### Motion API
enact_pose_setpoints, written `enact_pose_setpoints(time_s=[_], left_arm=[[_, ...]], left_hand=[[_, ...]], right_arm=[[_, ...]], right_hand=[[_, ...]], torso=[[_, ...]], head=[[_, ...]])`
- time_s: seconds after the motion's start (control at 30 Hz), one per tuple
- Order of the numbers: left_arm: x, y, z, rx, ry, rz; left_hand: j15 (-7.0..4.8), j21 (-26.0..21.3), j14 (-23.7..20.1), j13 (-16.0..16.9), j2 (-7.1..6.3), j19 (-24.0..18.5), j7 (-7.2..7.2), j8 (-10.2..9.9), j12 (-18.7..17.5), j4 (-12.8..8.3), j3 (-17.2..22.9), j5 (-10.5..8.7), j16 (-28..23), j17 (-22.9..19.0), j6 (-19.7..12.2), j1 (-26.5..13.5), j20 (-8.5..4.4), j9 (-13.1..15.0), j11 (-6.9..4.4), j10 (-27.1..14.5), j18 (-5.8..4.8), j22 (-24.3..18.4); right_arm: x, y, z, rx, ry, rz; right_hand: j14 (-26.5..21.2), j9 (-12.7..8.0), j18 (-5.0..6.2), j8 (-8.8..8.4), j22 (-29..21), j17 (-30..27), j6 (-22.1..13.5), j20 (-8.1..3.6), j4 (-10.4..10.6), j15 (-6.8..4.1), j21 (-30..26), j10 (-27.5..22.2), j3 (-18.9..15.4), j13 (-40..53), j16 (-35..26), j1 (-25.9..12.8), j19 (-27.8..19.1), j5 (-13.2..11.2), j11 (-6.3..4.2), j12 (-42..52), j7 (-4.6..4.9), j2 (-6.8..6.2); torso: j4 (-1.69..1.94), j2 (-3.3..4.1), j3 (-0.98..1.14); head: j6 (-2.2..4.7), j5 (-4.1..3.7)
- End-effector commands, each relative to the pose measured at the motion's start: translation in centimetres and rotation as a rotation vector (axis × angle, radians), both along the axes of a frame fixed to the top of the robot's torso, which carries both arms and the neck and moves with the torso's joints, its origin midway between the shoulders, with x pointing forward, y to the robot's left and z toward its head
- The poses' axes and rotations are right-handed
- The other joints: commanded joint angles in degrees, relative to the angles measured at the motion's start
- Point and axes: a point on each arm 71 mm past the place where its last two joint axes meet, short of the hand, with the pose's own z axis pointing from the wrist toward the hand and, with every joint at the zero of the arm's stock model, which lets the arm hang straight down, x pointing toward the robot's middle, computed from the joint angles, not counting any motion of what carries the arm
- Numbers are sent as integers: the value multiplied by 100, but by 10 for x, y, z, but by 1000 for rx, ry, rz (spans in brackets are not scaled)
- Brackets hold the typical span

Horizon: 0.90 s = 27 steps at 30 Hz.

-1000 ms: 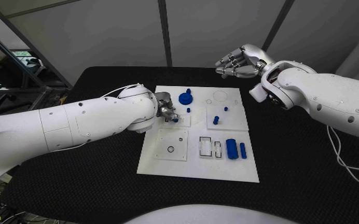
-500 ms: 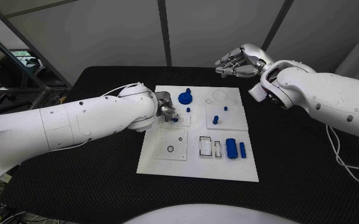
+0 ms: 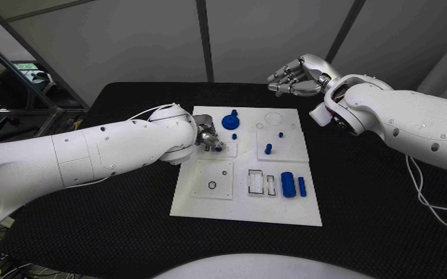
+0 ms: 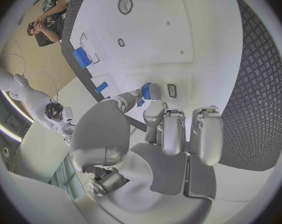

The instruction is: Assemble the parts on the task board

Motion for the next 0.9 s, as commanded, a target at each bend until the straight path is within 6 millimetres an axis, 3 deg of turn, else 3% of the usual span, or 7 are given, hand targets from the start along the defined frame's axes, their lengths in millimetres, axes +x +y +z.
enact_pose_setpoints(time_s=[0.03,0.47,0.9], left_arm=[[-1,1,-2,21,16,1],[1,1,-2,17,6,14],[4,6,7,-7,-15,28]], left_hand=[[-20,29,476,17,19,324,9,-24,28,63,-145,19,-3,1046,53,-75,-43,-11,19,47,-158,866],[-14,39,477,44,89,335,18,-52,49,380,-845,23,-4,1050,108,-195,-40,-23,27,62,-163,896],[-7,-16,476,-37,147,304,33,-79,-20,720,-1749,45,-11,1048,69,-50,-37,-15,40,1,-146,827]], right_arm=[[0,1,1,1,-2,8],[0,1,1,0,-1,6],[1,-2,1,-2,0,1]], right_hand=[[-24,-8,13,-21,-9,-12,-43,35,20,24,-35,-57,-27,-10,-39,-65,-21,21,-3,-15,26,-19],[-42,-9,13,-23,-21,-25,-73,48,29,39,-59,-85,-47,-19,-62,-101,-35,27,11,-14,39,-23],[-60,-9,12,-23,-32,-36,-93,58,30,49,-78,-108,-61,-25,-77,-118,-47,30,21,-14,47,-25]], torso=[[0,-2,1],[-1,2,-1],[0,-3,-6]], head=[[0,-3],[8,-17],[20,-28]])
